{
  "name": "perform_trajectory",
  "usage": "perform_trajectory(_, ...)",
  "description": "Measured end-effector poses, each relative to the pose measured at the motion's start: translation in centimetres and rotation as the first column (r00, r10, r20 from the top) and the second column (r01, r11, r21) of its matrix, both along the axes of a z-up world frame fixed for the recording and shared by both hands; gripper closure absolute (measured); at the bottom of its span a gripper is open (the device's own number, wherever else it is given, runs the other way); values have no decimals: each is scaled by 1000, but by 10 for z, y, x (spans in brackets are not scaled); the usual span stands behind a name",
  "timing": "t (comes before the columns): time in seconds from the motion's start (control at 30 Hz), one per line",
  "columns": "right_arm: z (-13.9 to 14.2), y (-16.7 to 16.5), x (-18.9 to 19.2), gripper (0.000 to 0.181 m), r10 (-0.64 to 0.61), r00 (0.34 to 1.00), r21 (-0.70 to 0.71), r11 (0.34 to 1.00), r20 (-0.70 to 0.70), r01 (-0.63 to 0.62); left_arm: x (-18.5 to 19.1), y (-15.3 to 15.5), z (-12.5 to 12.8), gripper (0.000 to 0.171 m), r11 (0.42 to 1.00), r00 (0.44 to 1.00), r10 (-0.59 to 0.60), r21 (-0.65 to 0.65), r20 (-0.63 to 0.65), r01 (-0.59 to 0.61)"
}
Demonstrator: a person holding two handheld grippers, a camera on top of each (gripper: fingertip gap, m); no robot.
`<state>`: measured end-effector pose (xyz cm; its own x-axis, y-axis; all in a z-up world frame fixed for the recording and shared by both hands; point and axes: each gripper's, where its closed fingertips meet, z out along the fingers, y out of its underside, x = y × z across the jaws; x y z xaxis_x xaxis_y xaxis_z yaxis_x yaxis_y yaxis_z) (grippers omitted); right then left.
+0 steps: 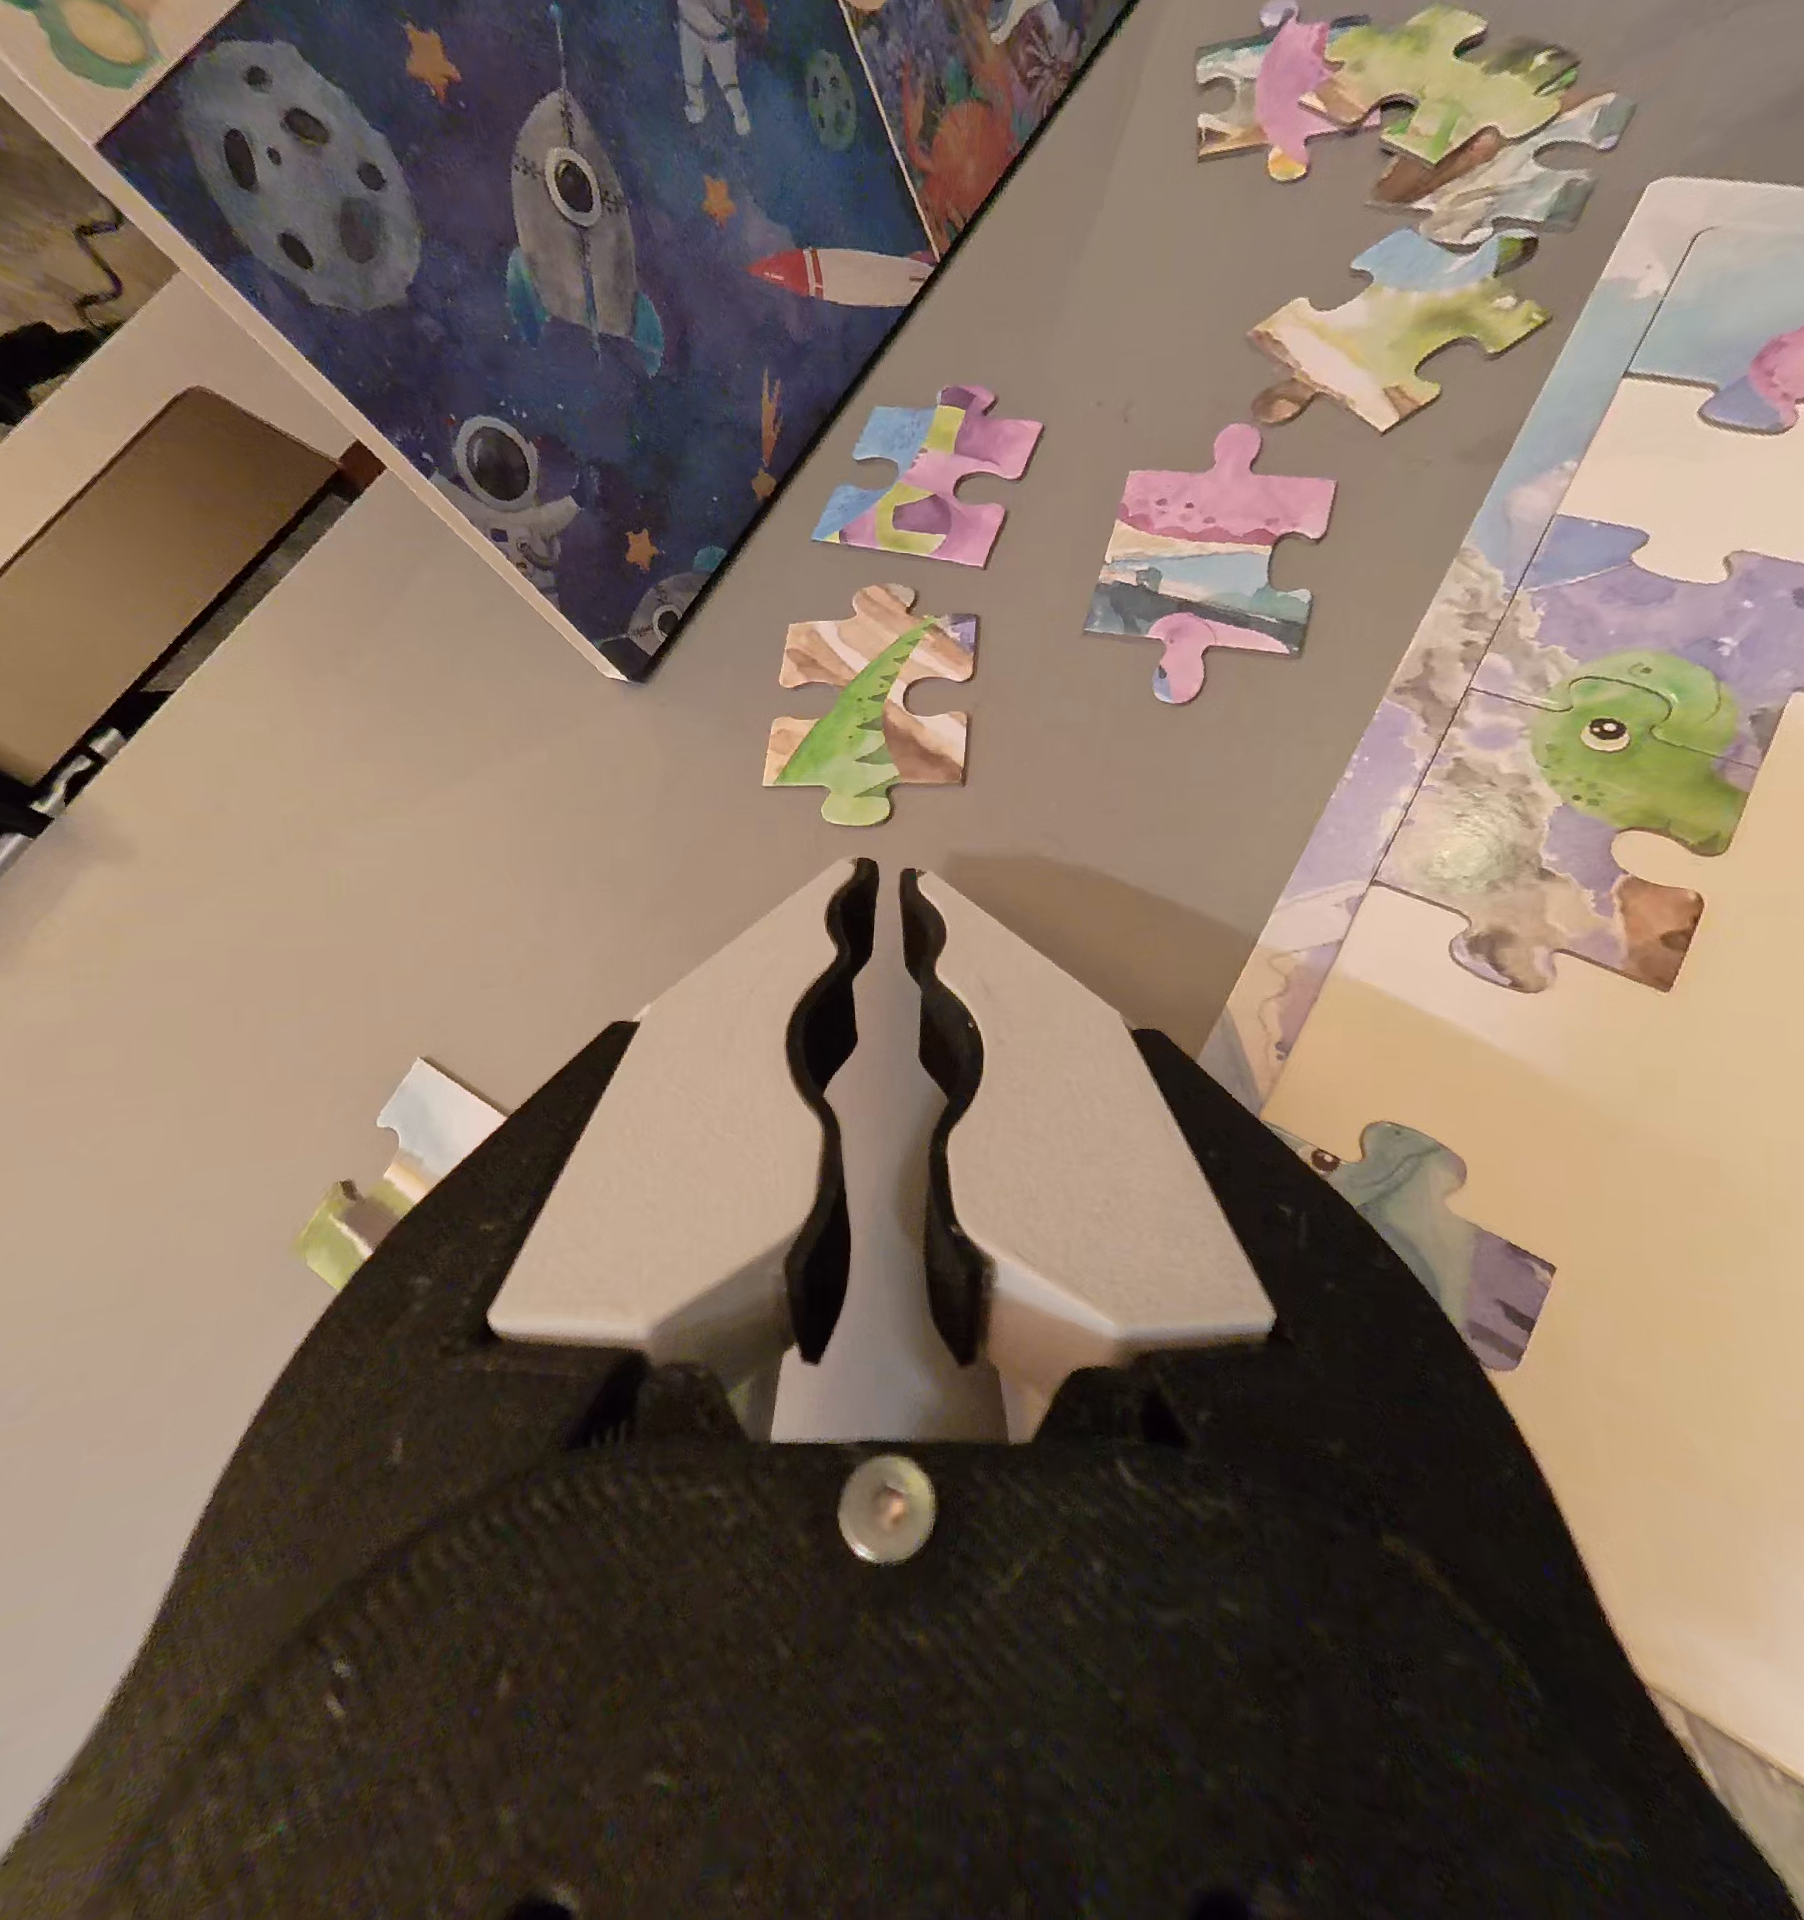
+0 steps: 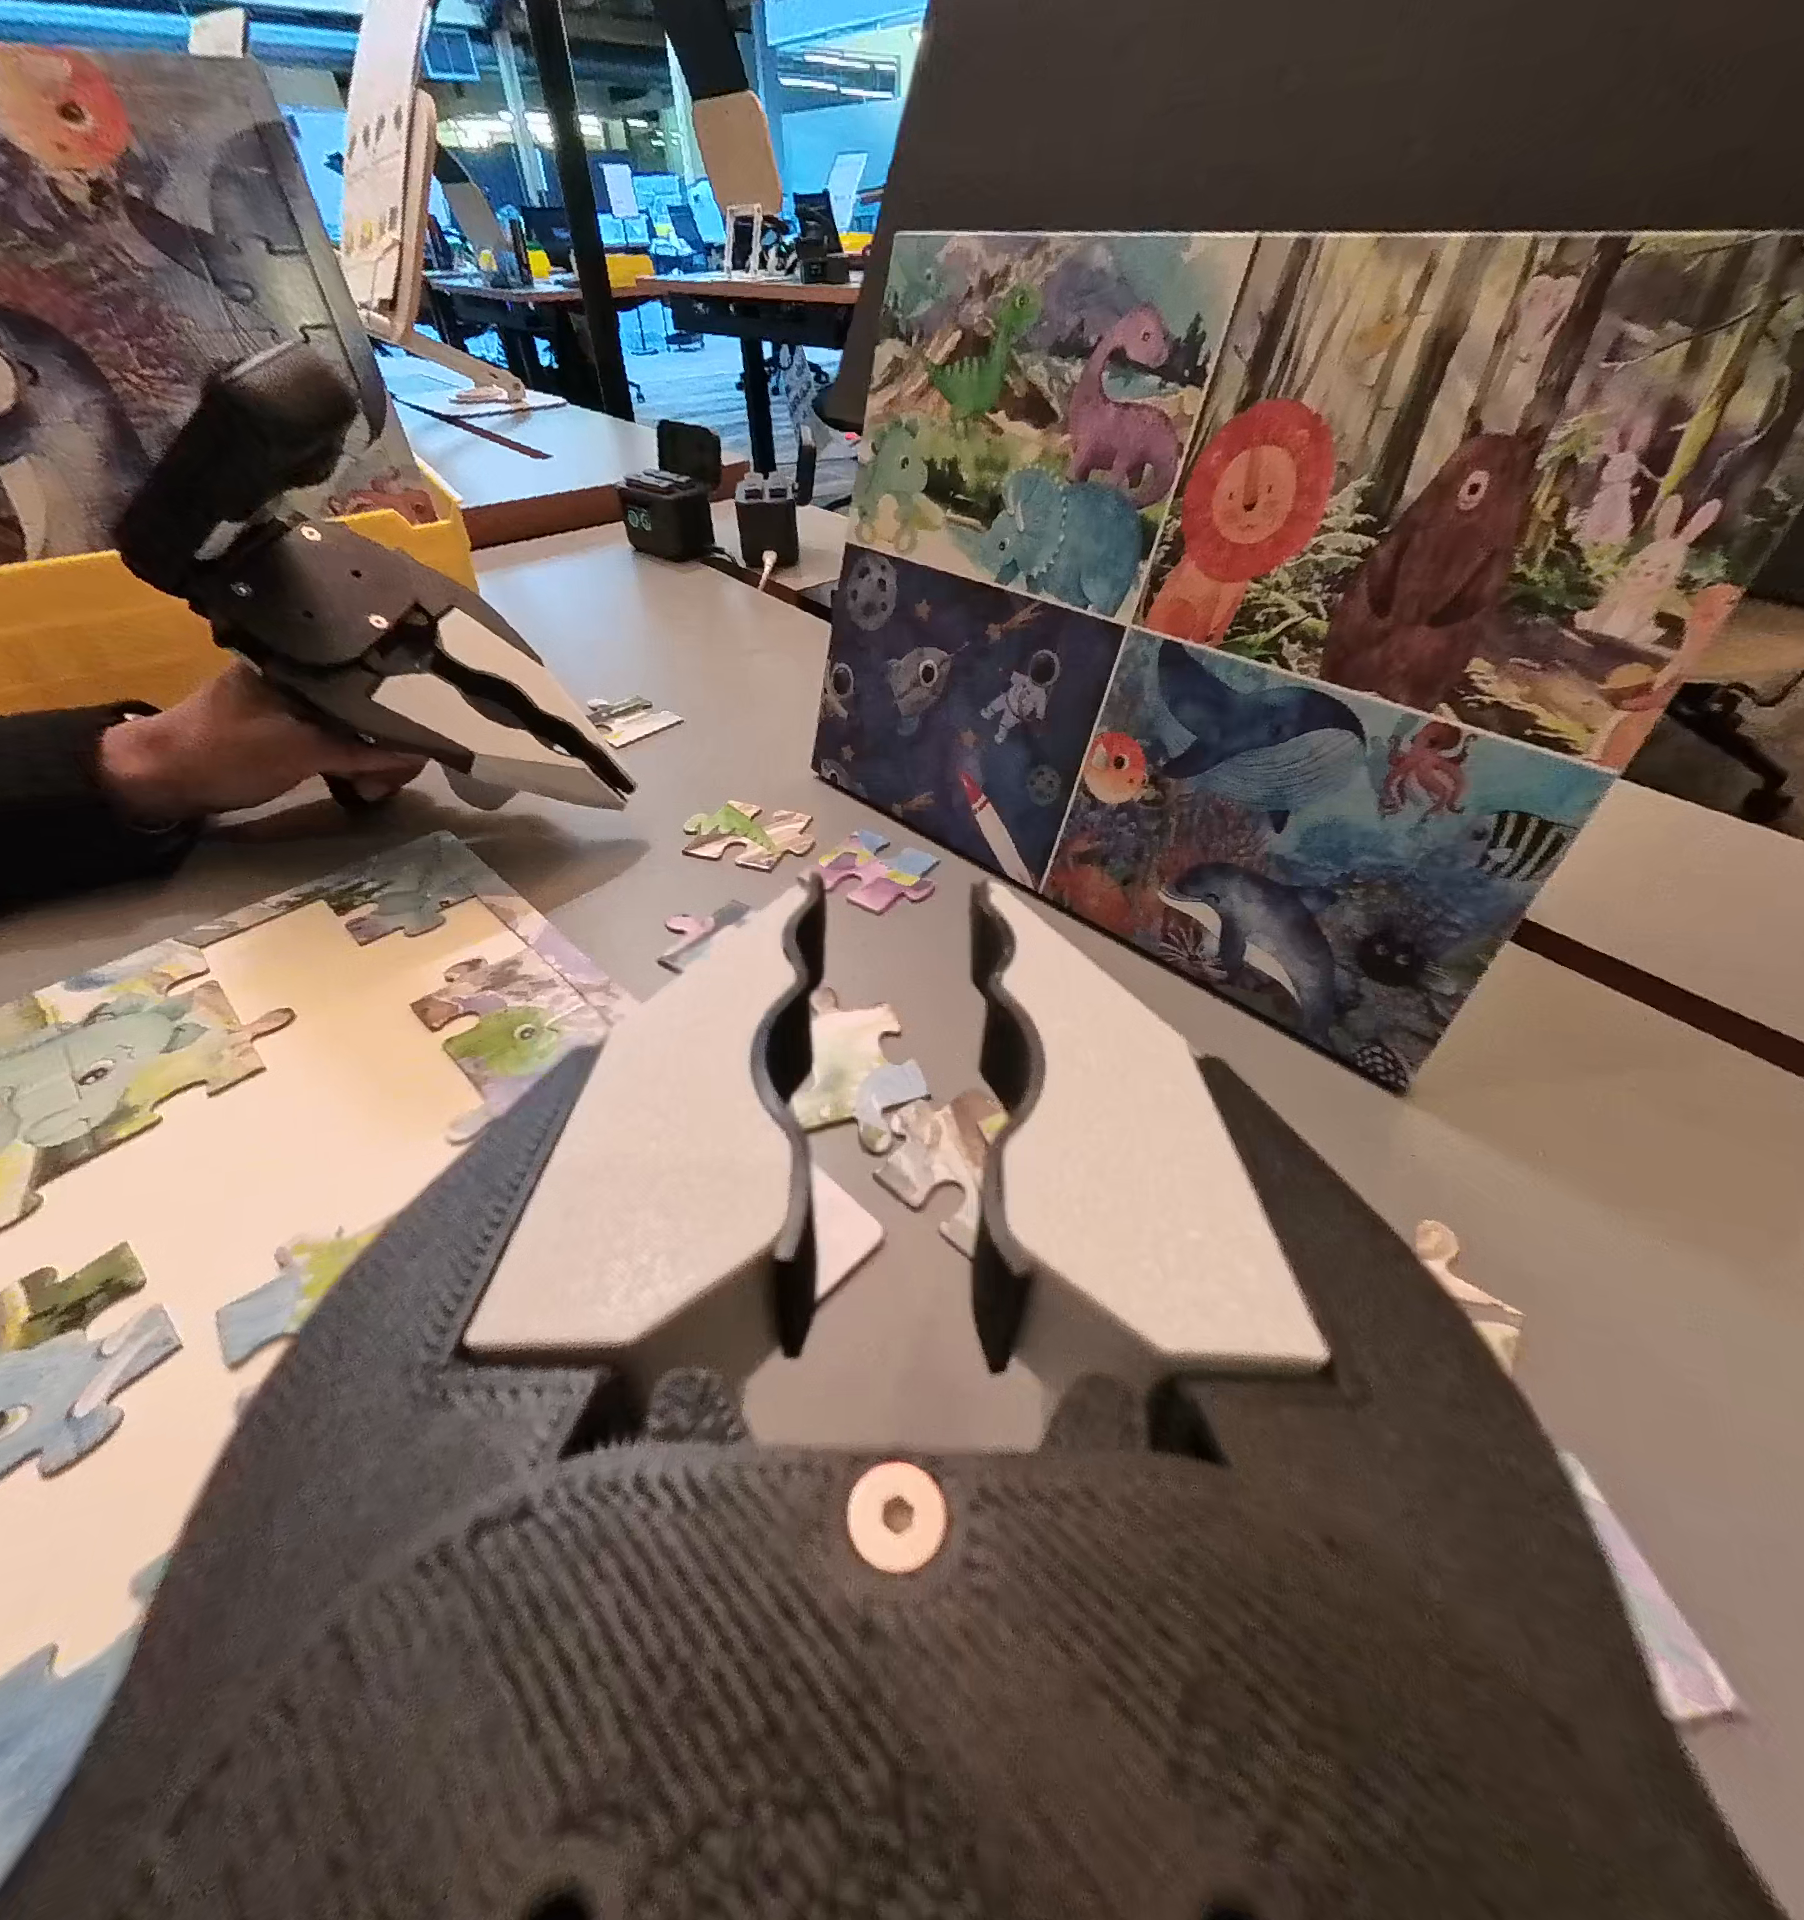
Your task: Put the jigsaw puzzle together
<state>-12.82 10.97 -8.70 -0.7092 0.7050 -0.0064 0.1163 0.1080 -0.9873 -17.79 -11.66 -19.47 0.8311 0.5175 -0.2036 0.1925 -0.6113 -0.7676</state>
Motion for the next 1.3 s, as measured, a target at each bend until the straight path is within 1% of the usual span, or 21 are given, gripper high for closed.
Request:
perform_trajectory(0.17,-9,-1,-2,155,11,999,-11,1000,36,-10,0,0,1,168,1000,1000,1,14,9,-1)
perform_trajectory(0.3,-5,-6,2,154,36,999,-2,999,25,-36,0,0,0,168,1000,1000,0,3,1,0)
perform_trajectory(0.37,-6,-15,9,151,85,996,23,996,29,-86,0,0,0,168,1000,1000,-2,-6,-3,2)
perform_trajectory(0.4,-10,-23,17,150,147,988,38,988,55,-149,0,1,-1,168,1000,1000,-2,-10,-3,2)
perform_trajectory(0.47,-18,-39,35,148,277,955,58,957,108,-284,0,1,-1,168,1000,1000,-2,-12,-3,2)
perform_trajectory(0.57,-34,-55,56,143,397,904,121,901,159,-417,0,0,0,168,1000,1000,-1,0,4,1)
perform_trajectory(0.63,-51,-66,71,140,460,859,173,849,223,-499,0,0,1,168,1000,1000,1,9,9,-1)
perform_trajectory(0.67,-61,-70,77,140,472,840,207,823,268,-529,0,0,1,168,1000,1000,1,11,9,-1)
perform_trajectory(0.73,-85,-74,86,134,456,812,284,776,364,-563,0,0,1,168,1000,1000,0,8,7,0)
perform_trajectory(0.8,-101,-80,97,129,454,778,329,724,434,-606,0,0,0,168,1000,1000,-1,-1,4,1)
perform_trajectory(0.93,-104,-95,120,124,503,726,337,658,469,-674,1,1,-1,168,1000,1000,-3,-13,0,3)
perform_trajectory(1.07,-120,-92,128,126,466,726,426,596,506,-680,0,0,-1,167,1000,1000,-1,-3,9,1)
perform_trajectory(1.13,-121,-92,129,128,471,732,444,587,492,-677,0,0,0,167,1000,1000,-1,2,11,1)
perform_trajectory(1.2,-122,-91,128,136,473,739,466,577,479,-671,1,0,1,168,1000,1000,-3,9,7,3)
perform_trajectory(1.3,-123,-90,127,139,480,741,480,566,469,-670,0,0,1,168,1000,1000,-3,18,13,2)
